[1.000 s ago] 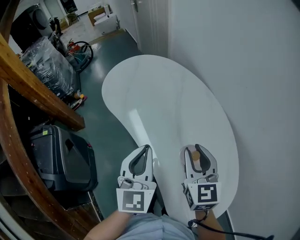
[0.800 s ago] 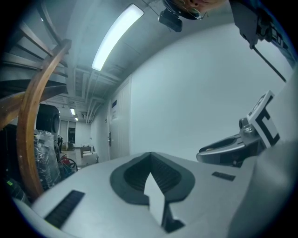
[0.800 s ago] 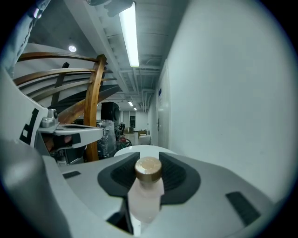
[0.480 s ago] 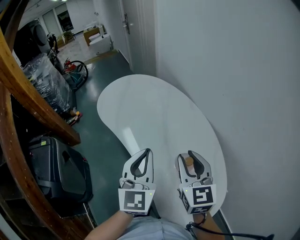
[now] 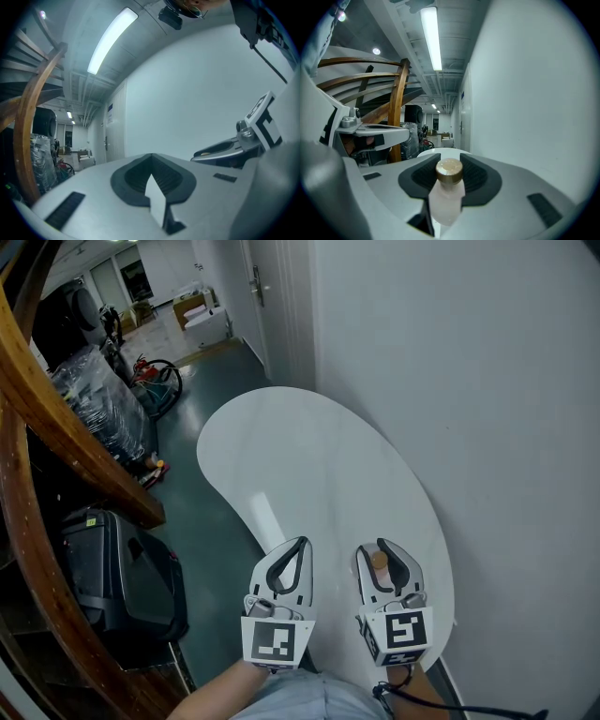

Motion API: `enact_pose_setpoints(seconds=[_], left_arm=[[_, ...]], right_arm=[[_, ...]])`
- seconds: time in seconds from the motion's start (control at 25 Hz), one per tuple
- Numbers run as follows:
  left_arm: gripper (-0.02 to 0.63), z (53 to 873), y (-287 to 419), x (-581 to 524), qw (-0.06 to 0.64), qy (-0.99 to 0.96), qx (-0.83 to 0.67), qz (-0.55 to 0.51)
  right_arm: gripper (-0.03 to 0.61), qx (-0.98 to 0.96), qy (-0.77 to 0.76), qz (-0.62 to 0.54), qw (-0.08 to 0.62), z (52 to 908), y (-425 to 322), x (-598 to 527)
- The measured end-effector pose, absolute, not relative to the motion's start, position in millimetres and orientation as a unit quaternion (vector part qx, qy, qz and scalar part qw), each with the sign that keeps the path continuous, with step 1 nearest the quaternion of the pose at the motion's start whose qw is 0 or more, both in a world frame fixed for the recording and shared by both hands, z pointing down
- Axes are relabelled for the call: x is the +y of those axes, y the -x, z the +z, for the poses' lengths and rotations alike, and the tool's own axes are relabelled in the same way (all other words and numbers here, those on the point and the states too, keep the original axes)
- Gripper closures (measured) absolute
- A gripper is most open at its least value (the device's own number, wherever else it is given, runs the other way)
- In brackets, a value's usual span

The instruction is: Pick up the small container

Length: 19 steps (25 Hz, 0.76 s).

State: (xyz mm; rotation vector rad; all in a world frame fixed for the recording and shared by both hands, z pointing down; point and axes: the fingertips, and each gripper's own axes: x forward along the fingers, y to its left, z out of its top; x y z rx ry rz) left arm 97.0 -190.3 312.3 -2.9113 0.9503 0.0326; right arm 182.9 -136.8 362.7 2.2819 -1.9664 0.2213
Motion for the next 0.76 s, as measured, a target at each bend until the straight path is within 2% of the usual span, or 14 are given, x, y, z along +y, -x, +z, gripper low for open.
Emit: enact_pose_setpoints(seconds=[0.76], left_arm=[[0.614, 315.5, -105.5, -193.2, 0.036, 0.951, 0.306, 0.005]], right_arm=[[0.456, -0.64, -0.762, 0.08, 0.059, 368.9, -194.5, -137.4]])
